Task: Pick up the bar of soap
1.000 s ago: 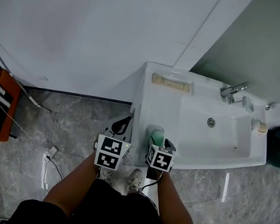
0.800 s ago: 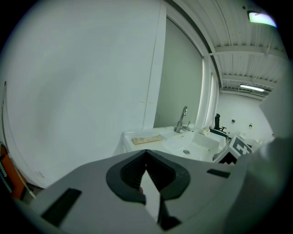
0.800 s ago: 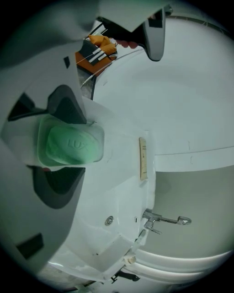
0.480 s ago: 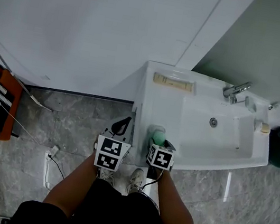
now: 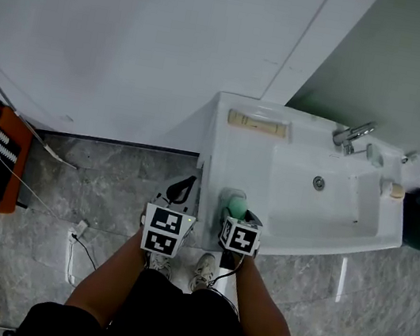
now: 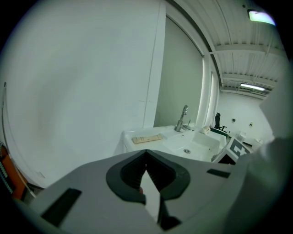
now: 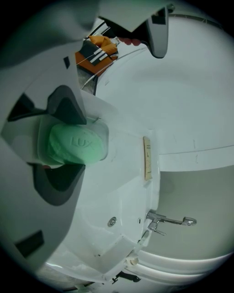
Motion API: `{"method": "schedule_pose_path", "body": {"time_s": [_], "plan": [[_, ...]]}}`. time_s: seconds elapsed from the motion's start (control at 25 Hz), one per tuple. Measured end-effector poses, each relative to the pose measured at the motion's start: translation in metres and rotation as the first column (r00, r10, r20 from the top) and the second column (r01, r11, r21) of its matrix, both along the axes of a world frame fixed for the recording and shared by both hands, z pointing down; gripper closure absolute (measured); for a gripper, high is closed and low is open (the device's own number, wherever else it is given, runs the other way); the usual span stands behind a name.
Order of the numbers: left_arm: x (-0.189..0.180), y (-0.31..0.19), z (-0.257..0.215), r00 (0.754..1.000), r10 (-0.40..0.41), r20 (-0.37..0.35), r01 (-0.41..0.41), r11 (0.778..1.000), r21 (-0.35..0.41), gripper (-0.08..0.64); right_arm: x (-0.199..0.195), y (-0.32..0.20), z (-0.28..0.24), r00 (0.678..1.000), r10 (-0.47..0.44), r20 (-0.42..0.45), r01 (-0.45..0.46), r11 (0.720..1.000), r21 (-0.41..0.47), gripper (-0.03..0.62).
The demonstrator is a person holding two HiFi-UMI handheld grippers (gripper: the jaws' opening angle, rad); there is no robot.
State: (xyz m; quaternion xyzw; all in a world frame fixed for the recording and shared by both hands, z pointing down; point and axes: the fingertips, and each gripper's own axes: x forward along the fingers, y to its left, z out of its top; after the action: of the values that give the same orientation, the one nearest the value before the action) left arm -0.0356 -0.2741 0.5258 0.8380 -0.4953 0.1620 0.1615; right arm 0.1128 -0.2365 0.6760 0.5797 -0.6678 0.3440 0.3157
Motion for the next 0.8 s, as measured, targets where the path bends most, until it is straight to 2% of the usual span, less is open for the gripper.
{"method": "schedule_pose_path", "body": {"time_s": [0.2, 0.48, 0.8], "plan": [[0.001, -0.003, -0.002, 1.000, 0.002, -0.003, -0.002, 1.000, 0.006, 0.561, -0.001, -0.001, -0.003, 1.000, -0.011, 0.011, 0.011, 1.000, 0.026, 0.307], [0.007, -0.002, -0.004, 1.000, 0.012, -0.001, -0.012, 1.000, 0.009, 0.561, 0.005, -0.003, -0.012, 0.999, -0.022, -0.025, 0.023, 0.997, 0.070, 0.311], [0.010, -0.001, -0.004, 1.000, 0.018, 0.003, -0.018, 1.000, 0.009, 0.561, 0.003, 0.000, -0.006, 0.999, -0.044, -0.013, 0.045, 0.999, 0.032, 0.313]]}}
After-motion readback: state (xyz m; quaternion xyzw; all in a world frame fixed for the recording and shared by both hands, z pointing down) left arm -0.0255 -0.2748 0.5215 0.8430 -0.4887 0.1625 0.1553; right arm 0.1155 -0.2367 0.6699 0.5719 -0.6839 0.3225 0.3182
